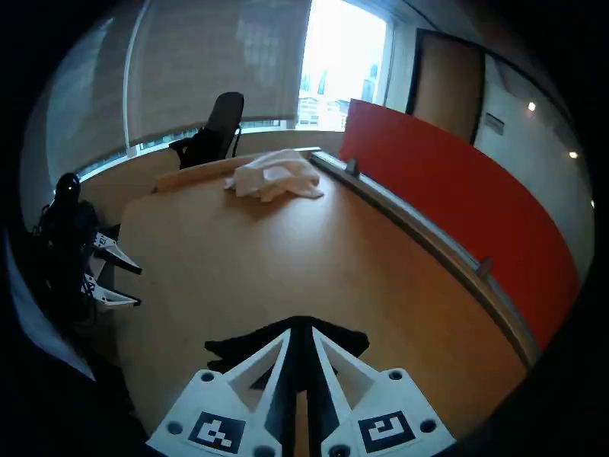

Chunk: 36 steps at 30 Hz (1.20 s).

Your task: Fold towel

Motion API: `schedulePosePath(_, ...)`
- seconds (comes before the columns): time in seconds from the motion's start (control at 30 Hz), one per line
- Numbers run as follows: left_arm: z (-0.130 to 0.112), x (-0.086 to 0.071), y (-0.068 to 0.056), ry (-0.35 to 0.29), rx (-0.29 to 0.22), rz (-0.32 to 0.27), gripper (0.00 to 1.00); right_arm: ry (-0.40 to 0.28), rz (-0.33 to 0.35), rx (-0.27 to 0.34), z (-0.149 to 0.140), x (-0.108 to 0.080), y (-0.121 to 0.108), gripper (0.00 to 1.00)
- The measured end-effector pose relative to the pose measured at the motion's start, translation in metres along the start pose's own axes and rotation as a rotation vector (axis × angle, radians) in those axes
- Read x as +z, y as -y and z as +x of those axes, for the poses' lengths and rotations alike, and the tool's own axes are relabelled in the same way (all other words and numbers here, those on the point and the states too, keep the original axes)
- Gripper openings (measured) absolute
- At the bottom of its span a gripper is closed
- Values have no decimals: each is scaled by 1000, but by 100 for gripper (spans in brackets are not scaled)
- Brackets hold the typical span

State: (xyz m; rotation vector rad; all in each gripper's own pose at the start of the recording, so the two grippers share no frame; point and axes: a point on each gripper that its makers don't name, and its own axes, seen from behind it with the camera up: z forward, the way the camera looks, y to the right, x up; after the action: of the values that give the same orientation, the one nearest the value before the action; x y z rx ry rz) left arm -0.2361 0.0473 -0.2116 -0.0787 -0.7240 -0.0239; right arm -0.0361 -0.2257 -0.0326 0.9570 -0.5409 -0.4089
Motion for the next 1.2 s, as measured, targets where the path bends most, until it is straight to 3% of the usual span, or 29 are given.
schedulePosePath(0.2, 3, 1, 0, -4, 4, -4, 94, -12, -42, 29, 2, -21, -22, 5)
schedulePosePath(0.5, 8, 3, 4, -6, 10, -1, 94, -14, -128, 73, -5, -62, -73, 5)
schedulePosePath(1.2, 16, 8, 6, 0, 25, 4, 94, 82, -319, 179, -71, -153, -196, 5)
